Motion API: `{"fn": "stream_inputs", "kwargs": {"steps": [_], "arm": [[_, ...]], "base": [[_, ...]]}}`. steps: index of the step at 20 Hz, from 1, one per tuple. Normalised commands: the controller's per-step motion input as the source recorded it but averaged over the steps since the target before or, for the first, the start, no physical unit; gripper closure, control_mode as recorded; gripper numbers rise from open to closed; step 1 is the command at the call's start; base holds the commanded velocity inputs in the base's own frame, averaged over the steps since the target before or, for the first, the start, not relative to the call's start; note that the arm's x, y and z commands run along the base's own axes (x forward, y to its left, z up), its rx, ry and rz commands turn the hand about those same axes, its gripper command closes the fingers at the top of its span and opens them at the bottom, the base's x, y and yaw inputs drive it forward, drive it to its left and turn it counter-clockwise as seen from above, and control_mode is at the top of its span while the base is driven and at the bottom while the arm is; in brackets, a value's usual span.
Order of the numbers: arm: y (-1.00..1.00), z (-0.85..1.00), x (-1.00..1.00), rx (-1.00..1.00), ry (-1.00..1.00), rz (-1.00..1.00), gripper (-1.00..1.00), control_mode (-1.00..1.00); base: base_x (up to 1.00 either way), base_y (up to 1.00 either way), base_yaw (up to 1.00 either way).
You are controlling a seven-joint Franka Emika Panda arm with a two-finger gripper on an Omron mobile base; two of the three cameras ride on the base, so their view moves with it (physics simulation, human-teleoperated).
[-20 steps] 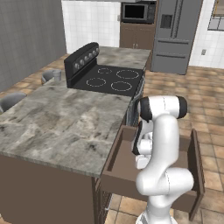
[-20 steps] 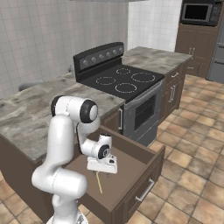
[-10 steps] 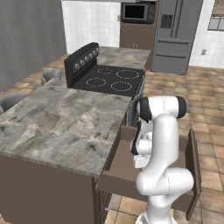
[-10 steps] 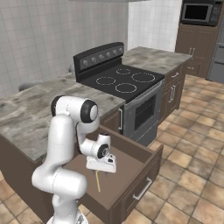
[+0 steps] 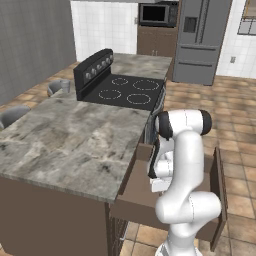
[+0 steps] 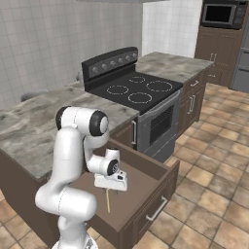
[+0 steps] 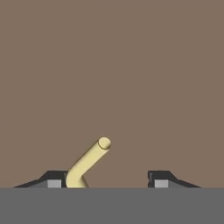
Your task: Take a straw from the drawer in front and place it inside the glass cup on the dining counter.
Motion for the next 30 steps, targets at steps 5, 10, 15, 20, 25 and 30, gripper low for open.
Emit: {"fn": "stream_inputs", "kwargs": {"steps": [5, 10, 15, 20, 25, 30], "arm": [[-0.10, -0.07, -0.03, 0.00, 0.00, -0.02, 1.00, -1.00], [-0.11, 0.00, -0.01, 0.00, 0.00, -0.01, 1.00, -1.00], [-0.09, 0.00, -0.01, 0.00, 0.01, 0.00, 1.00, -1.00], [0.00, 0.65, -0.40, 0.01, -0.03, -0.02, 1.00, -1.00], [0.00, 1.00, -0.45, 0.03, -0.08, -0.01, 1.00, -1.00], [0.00, 1.00, -0.45, 0.03, -0.08, -0.02, 1.00, -1.00]], "base": [[0.00, 0.00, 0.00], [0.00, 0.00, 0.00], [0.00, 0.00, 0.00], [0.00, 0.00, 0.00], [0.00, 0.00, 0.00], [0.00, 0.00, 0.00]]}}
